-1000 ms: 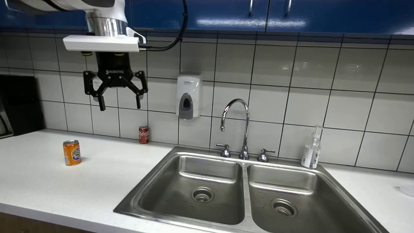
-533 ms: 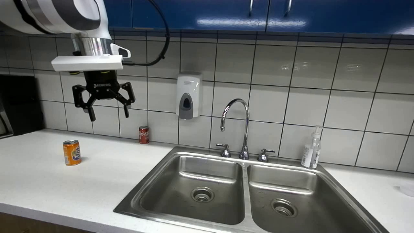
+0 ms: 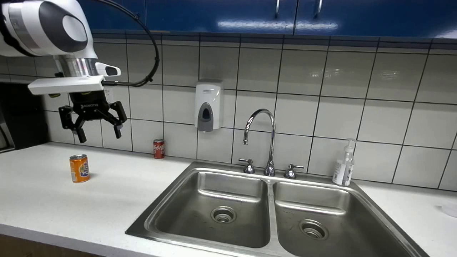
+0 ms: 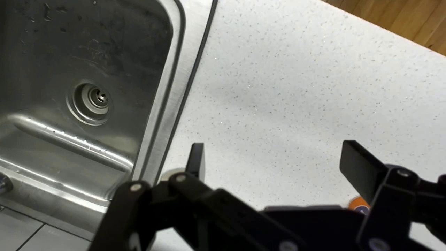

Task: Put the Fanta can inside the left part of the sink

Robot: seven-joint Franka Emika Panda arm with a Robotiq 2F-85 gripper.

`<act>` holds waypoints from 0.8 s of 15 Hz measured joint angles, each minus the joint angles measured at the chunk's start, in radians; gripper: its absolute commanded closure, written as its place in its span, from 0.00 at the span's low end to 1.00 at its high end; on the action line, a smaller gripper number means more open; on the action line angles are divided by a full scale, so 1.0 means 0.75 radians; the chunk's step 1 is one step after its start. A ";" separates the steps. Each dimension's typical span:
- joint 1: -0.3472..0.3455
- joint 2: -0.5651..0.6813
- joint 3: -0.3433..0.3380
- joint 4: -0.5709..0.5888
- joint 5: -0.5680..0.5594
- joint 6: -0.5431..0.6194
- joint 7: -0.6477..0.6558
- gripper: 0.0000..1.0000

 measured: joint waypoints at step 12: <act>0.027 0.298 0.104 0.255 0.056 0.108 0.149 0.00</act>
